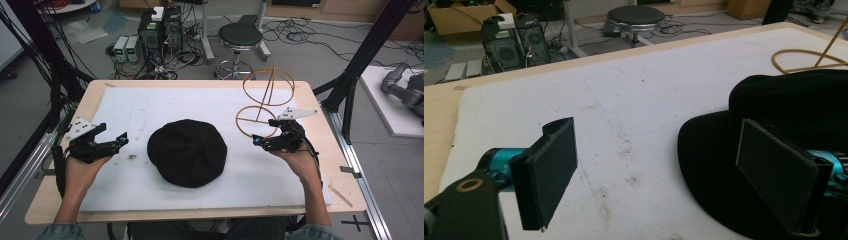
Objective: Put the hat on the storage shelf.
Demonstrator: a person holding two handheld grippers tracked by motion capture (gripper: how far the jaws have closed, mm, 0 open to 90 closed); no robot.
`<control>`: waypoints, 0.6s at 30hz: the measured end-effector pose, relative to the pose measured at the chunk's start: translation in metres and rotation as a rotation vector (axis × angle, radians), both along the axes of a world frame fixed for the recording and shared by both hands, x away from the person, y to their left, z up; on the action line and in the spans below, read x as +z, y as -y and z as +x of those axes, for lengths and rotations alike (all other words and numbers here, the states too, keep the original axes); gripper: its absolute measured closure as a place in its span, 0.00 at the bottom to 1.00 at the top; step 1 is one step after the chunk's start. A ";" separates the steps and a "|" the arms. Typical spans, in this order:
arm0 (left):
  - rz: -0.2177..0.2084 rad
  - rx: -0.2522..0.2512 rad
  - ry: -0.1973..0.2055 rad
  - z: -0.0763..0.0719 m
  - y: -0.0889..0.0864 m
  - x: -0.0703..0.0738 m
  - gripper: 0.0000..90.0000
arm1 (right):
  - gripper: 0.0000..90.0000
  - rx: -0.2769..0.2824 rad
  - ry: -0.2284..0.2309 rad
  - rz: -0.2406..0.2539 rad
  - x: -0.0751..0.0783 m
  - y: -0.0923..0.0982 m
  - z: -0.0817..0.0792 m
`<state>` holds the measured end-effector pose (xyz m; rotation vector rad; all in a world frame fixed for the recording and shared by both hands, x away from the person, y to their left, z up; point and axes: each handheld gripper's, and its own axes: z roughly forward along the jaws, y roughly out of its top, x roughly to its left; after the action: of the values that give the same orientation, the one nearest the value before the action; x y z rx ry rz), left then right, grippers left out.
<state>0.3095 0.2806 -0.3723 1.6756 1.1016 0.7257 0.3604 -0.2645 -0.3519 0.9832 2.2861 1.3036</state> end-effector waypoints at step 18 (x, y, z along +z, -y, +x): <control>0.001 0.002 0.000 -0.003 -0.001 -0.002 0.19 | 0.11 0.092 0.003 -0.004 -0.005 -0.034 0.001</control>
<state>0.3068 0.2818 -0.3741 1.6761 1.1031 0.7271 0.3617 -0.2303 -0.3573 0.8837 2.3563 1.3350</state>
